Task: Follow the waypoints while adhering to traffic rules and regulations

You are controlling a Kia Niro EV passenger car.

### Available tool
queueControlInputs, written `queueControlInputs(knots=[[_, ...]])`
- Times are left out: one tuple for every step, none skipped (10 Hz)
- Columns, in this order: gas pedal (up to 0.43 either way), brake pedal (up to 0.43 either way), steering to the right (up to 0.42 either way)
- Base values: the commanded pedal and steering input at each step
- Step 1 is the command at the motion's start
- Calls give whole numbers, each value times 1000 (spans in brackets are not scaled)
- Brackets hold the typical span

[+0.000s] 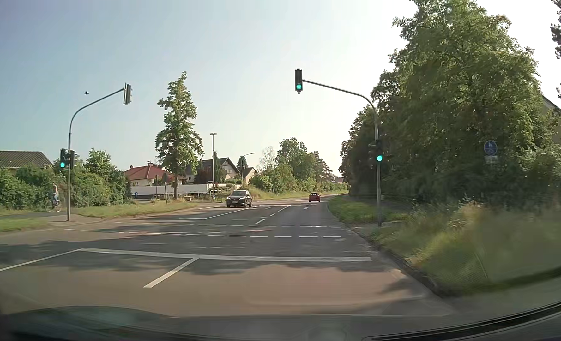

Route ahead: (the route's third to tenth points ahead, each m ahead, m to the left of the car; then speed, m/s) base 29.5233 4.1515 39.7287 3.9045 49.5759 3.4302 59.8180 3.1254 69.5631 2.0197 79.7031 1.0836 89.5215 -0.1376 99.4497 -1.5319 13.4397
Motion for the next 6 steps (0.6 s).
queueControlInputs(knots=[[39, 30, 4], [39, 30, 3], [39, 30, 4], [39, 30, 4], [39, 30, 4], [39, 30, 5]])
